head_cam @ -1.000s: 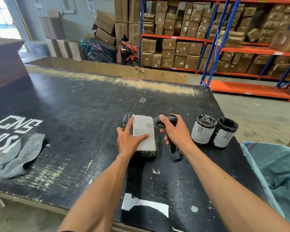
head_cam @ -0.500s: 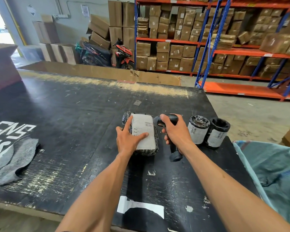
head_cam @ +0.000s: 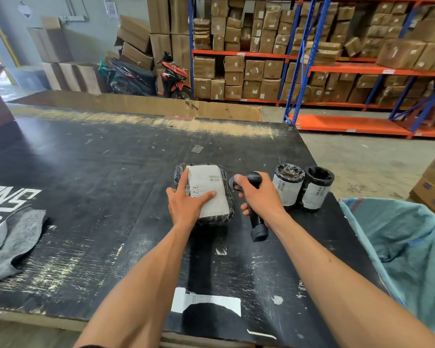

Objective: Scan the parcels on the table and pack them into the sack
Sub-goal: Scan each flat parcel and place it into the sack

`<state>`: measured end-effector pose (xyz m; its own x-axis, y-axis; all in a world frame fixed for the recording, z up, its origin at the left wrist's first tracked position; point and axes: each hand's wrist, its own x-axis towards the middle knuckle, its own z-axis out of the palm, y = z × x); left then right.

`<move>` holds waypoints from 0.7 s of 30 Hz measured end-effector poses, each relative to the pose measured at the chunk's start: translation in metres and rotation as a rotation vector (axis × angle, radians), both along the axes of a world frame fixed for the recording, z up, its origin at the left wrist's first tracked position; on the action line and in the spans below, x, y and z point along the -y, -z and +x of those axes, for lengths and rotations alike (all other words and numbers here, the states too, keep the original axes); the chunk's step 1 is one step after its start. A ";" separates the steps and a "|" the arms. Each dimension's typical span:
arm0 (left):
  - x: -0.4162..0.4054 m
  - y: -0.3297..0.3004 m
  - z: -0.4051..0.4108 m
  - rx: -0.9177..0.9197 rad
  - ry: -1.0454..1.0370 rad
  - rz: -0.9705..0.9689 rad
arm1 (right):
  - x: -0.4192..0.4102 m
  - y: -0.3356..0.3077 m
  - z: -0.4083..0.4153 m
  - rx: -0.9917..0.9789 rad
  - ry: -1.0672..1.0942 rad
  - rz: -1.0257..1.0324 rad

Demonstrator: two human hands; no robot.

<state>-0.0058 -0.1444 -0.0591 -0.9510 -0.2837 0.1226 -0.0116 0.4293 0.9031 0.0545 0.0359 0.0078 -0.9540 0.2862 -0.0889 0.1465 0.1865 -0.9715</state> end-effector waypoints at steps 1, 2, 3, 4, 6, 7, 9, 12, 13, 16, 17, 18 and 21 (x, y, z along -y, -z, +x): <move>0.001 0.000 -0.001 0.005 -0.011 0.017 | -0.001 0.004 0.002 0.030 0.010 -0.004; 0.002 0.000 -0.001 0.010 -0.021 0.034 | -0.002 0.009 0.004 0.060 0.019 -0.005; 0.004 -0.001 -0.001 0.013 -0.030 0.051 | -0.004 0.014 0.008 0.092 0.025 0.008; 0.005 -0.002 -0.001 0.015 -0.039 0.069 | -0.005 0.020 0.011 0.126 0.026 0.034; 0.008 -0.005 0.000 0.015 -0.063 0.107 | -0.005 0.035 0.019 0.201 -0.008 0.146; 0.009 -0.006 0.000 0.014 -0.071 0.121 | -0.004 0.044 0.022 0.236 -0.032 0.214; 0.009 -0.008 0.003 0.012 -0.077 0.133 | -0.001 0.062 0.025 0.308 -0.067 0.323; 0.007 -0.011 0.007 0.000 -0.066 0.145 | 0.003 0.079 0.027 0.389 -0.085 0.471; 0.006 -0.012 0.008 -0.003 -0.060 0.148 | 0.004 0.081 0.028 0.402 -0.094 0.515; 0.003 -0.015 0.012 -0.016 -0.053 0.150 | 0.001 0.086 0.024 0.450 -0.127 0.545; 0.002 -0.016 0.012 -0.019 -0.050 0.154 | -0.001 0.085 0.022 0.476 -0.151 0.536; 0.001 -0.018 0.012 -0.019 -0.047 0.160 | -0.003 0.082 0.021 0.498 -0.179 0.548; -0.007 -0.024 0.009 -0.046 -0.027 0.180 | -0.016 0.064 0.017 0.520 -0.228 0.640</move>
